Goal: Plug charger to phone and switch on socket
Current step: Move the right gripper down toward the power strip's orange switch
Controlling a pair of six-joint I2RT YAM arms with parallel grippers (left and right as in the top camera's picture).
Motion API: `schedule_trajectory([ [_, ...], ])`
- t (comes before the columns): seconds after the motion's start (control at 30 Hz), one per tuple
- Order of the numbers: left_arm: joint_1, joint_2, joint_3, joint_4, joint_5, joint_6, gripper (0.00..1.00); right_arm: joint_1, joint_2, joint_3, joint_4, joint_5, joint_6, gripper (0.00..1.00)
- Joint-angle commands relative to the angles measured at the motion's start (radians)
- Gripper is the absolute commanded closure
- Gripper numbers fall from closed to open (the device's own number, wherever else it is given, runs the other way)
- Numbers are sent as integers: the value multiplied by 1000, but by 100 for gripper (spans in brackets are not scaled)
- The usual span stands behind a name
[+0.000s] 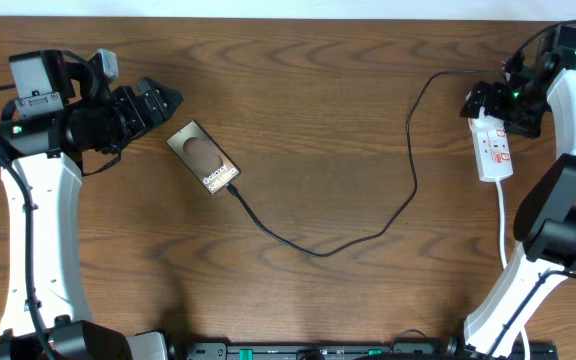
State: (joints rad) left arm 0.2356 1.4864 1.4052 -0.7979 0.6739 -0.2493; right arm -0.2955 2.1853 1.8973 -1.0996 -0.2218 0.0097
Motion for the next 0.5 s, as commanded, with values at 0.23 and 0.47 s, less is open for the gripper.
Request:
schedule_trajectory([
  [0.23,1,10,10,-6,-13,21,7,-26,11,19,50,8,-64,1],
  [0.47,1,10,10,-9,-13,21,7,-27,44,19,52,2,-78,1],
])
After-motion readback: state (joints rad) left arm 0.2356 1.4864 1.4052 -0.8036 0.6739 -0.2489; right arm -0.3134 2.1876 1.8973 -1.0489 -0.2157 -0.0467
